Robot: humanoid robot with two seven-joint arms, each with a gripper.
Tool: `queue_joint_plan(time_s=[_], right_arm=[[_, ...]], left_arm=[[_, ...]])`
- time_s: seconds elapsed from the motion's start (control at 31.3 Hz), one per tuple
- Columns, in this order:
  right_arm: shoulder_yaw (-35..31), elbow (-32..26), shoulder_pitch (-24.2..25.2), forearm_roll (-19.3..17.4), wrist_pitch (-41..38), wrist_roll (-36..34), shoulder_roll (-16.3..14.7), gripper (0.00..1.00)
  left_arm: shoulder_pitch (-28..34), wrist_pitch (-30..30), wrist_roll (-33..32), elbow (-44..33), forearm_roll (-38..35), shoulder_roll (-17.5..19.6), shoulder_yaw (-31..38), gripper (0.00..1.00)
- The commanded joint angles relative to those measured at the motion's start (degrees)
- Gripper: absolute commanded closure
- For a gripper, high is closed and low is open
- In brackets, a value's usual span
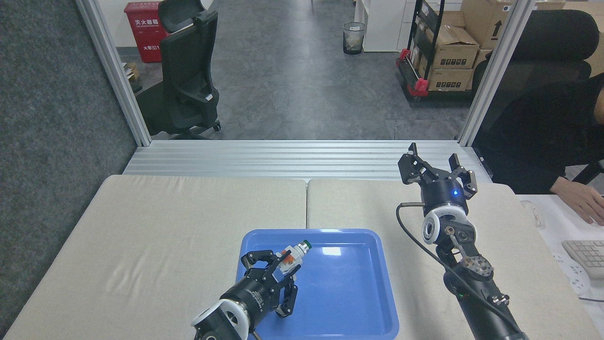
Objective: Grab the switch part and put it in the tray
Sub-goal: 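Lower the switch part into the tray and open the left gripper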
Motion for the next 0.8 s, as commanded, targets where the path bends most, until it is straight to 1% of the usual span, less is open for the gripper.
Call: queue_joint_plan(time_s=[0.0,0.19,0.32,0.35,0.38,0.42,0.48,0.51,0.64,0.7,0.77], right_arm=[[-0.02,-0.03,0.05,0.01,0.03,-0.03,0.05,0.0],[-0.02,-0.03,0.05,-0.07,0.03,-0.03,0.05,0.0],[-0.02,-0.03,0.05,-0.07,0.03,-0.03,0.05,0.0],[-0.02,-0.03,0.05,-0.07,0.03,-0.03,0.05,0.0],[-0.02,-0.03,0.05,-0.07,0.03,-0.03,0.05,0.0],[-0.02,-0.03,0.05,-0.07,0.03,-0.03,0.05,0.0],[-0.02,-0.03,0.05,-0.07,0.03,-0.03,0.05,0.0],[-0.02,-0.03,0.05,-0.07,0.03,-0.03,0.05,0.0],[-0.02,-0.03,0.05,-0.07,0.03,-0.11,0.05,0.0],[-0.02,-0.03,0.05,-0.07,0.03,-0.03,0.05,0.0],[-0.02,-0.03,0.05,-0.07,0.03,-0.03,0.05,0.0]], left_arm=[[0.31,3.19,-1.54,1.09,-9.69,-5.55,-5.51,0.93],[1.36,3.81,-3.48,0.73,-11.71,-5.38,-5.52,0.89],[1.89,3.81,-3.48,0.55,-11.8,-5.2,-5.52,0.82],[1.89,3.9,-3.48,0.55,-11.8,-5.2,-5.52,0.78],[1.89,3.98,-3.57,0.55,-11.8,-5.2,-5.43,0.71],[1.89,4.33,-3.57,0.55,-11.8,-5.2,-5.43,0.57],[1.89,5.82,-3.39,0.55,-11.71,-5.2,-5.25,0.11],[1.89,7.13,-3.13,0.55,-11.54,-5.2,-5.25,0.0],[1.19,11.1,-2.25,0.64,-8.56,-5.29,-5.08,0.0],[0.92,12.33,-2.25,0.64,-5.66,-5.38,-4.99,0.0],[0.66,13.03,-2.25,0.64,-4.42,-5.38,-4.73,0.0]])
